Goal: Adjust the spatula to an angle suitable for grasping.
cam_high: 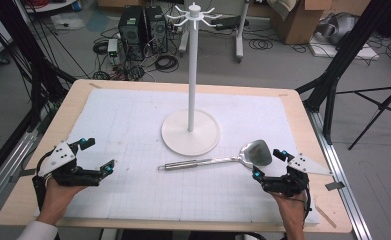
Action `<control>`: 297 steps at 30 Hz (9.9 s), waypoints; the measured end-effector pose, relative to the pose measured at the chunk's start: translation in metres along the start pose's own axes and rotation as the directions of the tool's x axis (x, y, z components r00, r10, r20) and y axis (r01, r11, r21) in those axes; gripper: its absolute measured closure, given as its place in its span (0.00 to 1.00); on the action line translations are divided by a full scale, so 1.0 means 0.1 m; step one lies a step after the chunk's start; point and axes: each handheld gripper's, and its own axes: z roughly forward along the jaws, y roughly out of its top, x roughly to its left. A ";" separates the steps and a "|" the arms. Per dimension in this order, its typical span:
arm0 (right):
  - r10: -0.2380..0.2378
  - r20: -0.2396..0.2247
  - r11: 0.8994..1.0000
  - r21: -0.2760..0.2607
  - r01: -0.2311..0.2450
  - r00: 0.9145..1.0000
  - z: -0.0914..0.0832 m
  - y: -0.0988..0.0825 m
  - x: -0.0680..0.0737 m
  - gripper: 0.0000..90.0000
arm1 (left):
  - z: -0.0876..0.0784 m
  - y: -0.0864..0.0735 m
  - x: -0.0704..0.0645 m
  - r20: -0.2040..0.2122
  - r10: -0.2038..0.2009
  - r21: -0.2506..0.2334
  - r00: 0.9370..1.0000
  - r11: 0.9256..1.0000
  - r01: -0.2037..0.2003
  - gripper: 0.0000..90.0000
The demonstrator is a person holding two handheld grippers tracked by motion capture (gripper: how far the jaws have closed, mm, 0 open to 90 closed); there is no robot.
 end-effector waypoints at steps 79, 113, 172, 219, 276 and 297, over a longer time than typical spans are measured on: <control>-0.095 -0.172 0.883 0.441 0.163 0.980 0.80 0.68 -0.24 1.00 | 0.02 -0.02 -0.03 0.009 0.013 0.014 1.000 1.000 -0.013 0.02; -0.175 -0.295 0.595 0.729 0.339 0.940 1.50 0.49 -0.11 1.00 | 0.03 -0.03 -0.02 0.015 0.013 0.016 1.000 1.000 -0.014 0.02; -0.157 -0.399 0.501 0.756 0.421 0.903 1.37 0.43 -0.02 1.00 | 0.02 -0.03 -0.04 0.015 0.025 0.025 1.000 0.999 -0.025 0.02; -0.162 -0.462 0.563 0.682 0.466 0.872 1.02 0.48 0.10 0.87 | 0.03 -0.03 -0.05 0.019 0.028 0.027 0.999 0.999 -0.029 0.02; -0.226 -0.577 0.453 0.651 0.609 0.785 1.56 0.51 0.83 0.51 | 0.03 -0.03 -0.05 0.022 0.029 0.026 0.999 0.999 -0.030 0.02; -0.217 -0.594 0.389 0.675 0.627 0.774 1.65 0.46 0.91 0.71 | 0.03 -0.03 -0.05 0.022 0.030 0.026 0.999 0.999 -0.030 0.02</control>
